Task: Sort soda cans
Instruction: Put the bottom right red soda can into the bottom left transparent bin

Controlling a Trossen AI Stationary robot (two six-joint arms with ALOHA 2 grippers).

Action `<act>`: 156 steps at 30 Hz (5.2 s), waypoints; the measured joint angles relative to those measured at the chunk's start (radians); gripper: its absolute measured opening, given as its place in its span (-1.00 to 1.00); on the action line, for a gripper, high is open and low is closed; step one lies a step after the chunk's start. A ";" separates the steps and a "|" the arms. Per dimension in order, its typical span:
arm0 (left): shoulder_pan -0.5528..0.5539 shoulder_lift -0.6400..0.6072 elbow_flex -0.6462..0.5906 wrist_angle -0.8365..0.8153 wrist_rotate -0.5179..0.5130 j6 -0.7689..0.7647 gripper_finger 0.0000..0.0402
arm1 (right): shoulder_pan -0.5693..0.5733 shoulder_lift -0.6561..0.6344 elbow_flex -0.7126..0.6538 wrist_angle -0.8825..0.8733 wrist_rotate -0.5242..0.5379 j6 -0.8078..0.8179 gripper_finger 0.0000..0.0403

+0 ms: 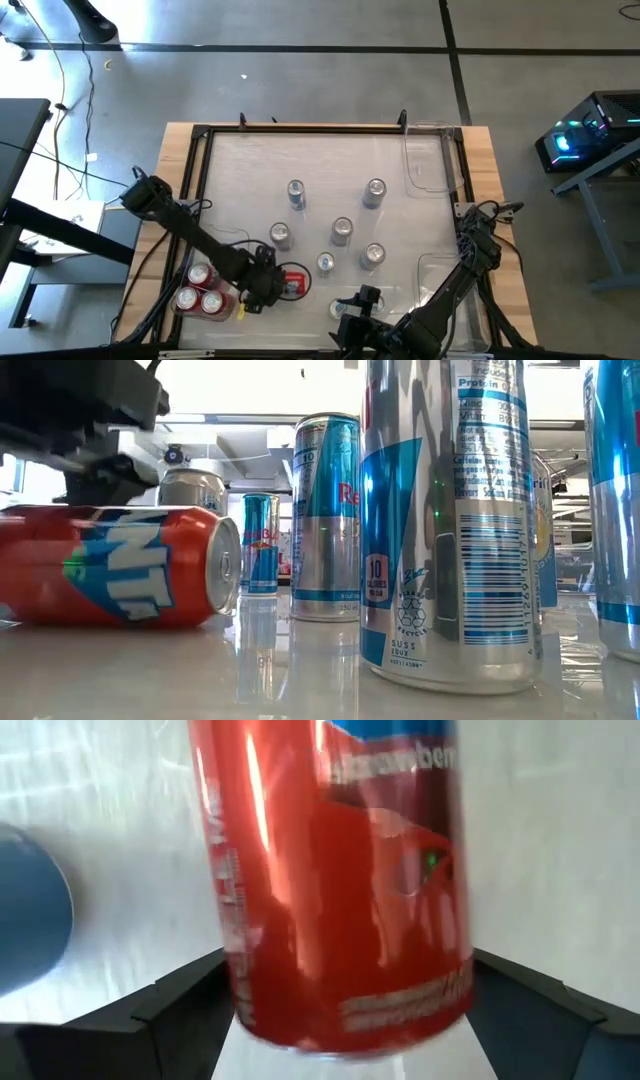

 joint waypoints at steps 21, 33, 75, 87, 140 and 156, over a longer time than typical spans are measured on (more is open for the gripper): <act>-0.038 0.092 0.011 0.207 -0.147 -0.079 0.69 | -0.006 0.000 0.000 0.015 0.023 0.035 0.71; -0.146 0.014 0.009 0.188 -0.556 -0.282 0.42 | -0.021 0.000 0.000 0.179 0.098 -0.089 0.71; -0.522 -0.190 0.009 0.437 -1.451 -0.175 0.45 | -0.286 -0.001 -0.242 1.486 -0.151 -0.925 0.71; -0.518 -0.190 0.009 0.438 -1.437 -0.179 0.45 | -0.308 -0.001 -0.240 1.459 -0.136 -0.971 0.71; -0.498 -0.189 0.011 0.476 -1.410 -0.059 0.47 | -0.357 -0.018 -0.243 1.351 -0.350 -0.913 0.49; -0.509 -0.330 0.011 0.061 -1.087 -0.415 0.63 | -0.380 -0.084 -0.241 1.015 -0.279 -0.726 0.43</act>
